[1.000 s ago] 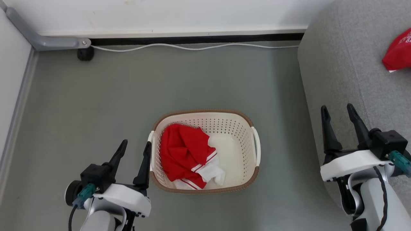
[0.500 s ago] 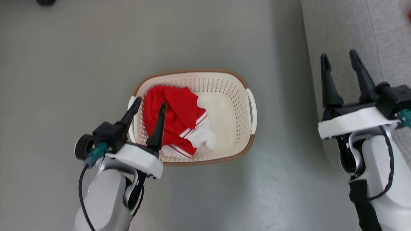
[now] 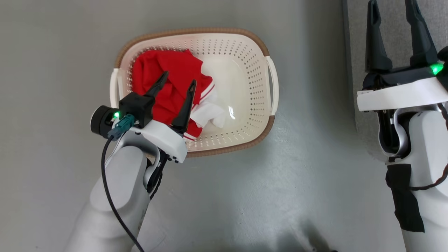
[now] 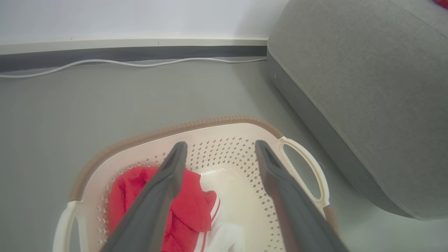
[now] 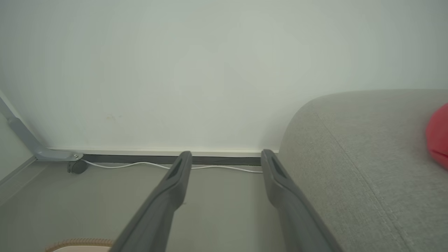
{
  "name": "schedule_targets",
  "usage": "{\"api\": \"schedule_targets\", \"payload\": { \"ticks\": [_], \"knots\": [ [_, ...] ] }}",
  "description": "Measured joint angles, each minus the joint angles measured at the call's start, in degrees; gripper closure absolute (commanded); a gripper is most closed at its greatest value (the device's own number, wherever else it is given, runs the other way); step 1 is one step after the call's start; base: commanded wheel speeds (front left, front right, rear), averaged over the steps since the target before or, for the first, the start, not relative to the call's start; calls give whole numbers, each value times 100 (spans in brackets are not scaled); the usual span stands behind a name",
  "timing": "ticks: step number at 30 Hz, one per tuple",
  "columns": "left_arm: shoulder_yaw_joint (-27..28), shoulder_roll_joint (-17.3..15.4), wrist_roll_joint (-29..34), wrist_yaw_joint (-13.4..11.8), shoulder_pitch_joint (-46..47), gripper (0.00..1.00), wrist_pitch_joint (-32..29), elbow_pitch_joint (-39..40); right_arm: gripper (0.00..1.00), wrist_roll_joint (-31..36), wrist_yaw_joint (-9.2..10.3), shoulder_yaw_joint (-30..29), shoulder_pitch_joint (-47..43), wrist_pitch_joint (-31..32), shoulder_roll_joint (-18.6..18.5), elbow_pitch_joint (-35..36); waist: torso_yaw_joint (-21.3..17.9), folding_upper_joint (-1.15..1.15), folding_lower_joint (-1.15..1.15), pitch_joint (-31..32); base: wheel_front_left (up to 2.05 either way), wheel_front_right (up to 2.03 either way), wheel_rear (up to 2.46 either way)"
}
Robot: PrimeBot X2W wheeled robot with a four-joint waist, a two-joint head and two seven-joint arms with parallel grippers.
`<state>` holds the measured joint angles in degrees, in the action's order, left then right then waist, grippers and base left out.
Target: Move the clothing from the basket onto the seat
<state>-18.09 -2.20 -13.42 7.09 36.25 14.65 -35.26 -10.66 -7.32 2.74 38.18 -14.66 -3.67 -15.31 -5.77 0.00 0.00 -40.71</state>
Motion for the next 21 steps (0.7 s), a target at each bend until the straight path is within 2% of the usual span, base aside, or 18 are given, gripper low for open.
{"api": "schedule_targets", "payload": {
  "ticks": [10,21],
  "knots": [
    [-866,-65,142,34,1162,0,-4,-1734,0,-229,0,199,272,0,29,235,-369,0,0,-517,0,0,0],
    [-1898,-372,464,35,2391,0,-689,-3247,0,-699,0,470,357,0,41,363,-802,0,0,-959,0,0,0]
  ]
}}
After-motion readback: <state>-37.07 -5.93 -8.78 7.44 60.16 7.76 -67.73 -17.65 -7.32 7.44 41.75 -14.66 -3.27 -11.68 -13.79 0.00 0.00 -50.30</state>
